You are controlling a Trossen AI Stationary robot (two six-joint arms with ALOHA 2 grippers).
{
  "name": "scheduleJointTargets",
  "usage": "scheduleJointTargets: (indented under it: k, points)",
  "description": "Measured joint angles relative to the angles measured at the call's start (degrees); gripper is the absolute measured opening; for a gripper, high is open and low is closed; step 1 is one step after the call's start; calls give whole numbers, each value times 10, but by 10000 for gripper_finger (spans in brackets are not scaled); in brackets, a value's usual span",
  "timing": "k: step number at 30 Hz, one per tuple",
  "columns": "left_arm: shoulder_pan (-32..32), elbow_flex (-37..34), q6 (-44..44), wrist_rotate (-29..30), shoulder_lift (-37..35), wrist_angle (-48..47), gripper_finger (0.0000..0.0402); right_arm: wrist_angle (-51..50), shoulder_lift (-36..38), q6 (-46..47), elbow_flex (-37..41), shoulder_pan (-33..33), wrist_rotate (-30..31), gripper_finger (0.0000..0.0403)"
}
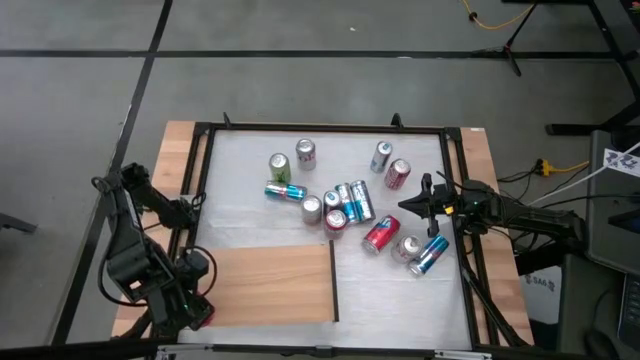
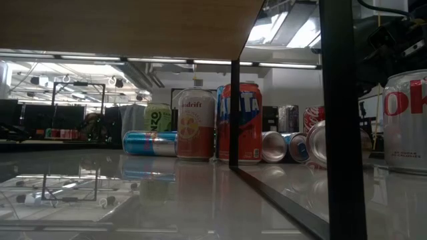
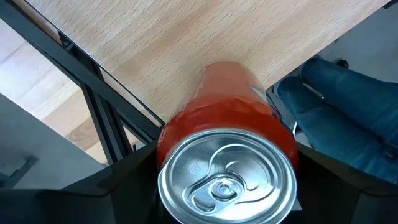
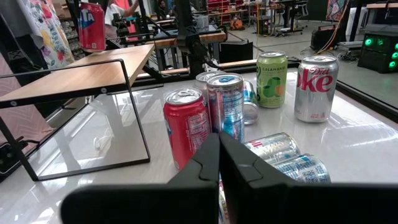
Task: Place canned beverage on shelf
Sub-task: Put the orange soda can on the shelf
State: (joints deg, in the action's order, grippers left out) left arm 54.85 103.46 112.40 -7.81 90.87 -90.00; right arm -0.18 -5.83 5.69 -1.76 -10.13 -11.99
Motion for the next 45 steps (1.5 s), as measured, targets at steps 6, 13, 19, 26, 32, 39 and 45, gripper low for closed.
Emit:
scheduleJointTargets:
  k: [6,13,19,26,32,39,45]
  points:
    - [0,0,-3,13,4,0,317,0,0,0,0,0,0,3]
    - [0,0,-3,13,4,0,318,0,0,0,0,0,0,3]
    - [0,0,-4,14,4,0,318,0,0,0,0,0,0,3]
    - [0,0,-4,13,4,0,318,0,0,0,0,0,0,3]
    - [0,0,-2,13,4,0,318,0,0,0,0,0,0,3]
    - [-1,0,1,6,4,0,319,0,0,0,0,0,0,3]
    - [-1,0,5,-1,4,0,319,0,0,0,0,0,0,3]
